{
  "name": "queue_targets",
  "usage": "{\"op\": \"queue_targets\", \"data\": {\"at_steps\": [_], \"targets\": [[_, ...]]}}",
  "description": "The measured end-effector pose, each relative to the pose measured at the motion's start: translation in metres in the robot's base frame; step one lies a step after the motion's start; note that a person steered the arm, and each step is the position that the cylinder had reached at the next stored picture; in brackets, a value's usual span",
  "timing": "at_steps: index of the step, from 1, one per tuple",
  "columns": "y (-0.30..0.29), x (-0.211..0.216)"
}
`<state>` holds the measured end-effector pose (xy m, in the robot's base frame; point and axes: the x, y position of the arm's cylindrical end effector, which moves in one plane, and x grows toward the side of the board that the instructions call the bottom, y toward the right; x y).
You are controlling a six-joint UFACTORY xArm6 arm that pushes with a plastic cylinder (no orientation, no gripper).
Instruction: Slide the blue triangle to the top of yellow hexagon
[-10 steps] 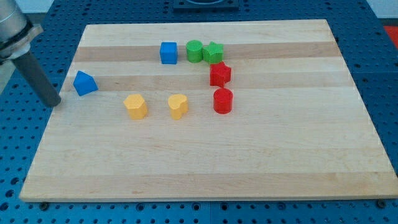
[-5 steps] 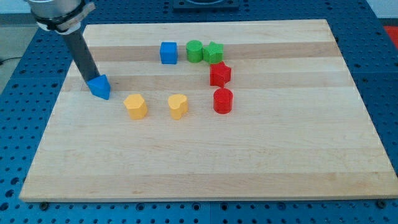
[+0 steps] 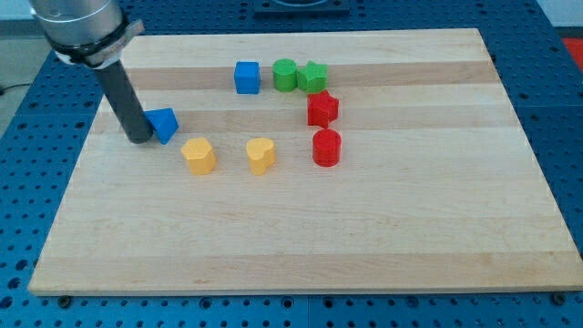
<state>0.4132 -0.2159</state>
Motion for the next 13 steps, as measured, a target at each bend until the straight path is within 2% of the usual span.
{"op": "queue_targets", "data": {"at_steps": [2,3,5,7,9,11,13], "targets": [[0.043,-0.005],[0.037,-0.014],[-0.039,-0.071],[-0.054,-0.121],[-0.061,-0.114],[0.004,-0.059],[0.046,-0.058]]}}
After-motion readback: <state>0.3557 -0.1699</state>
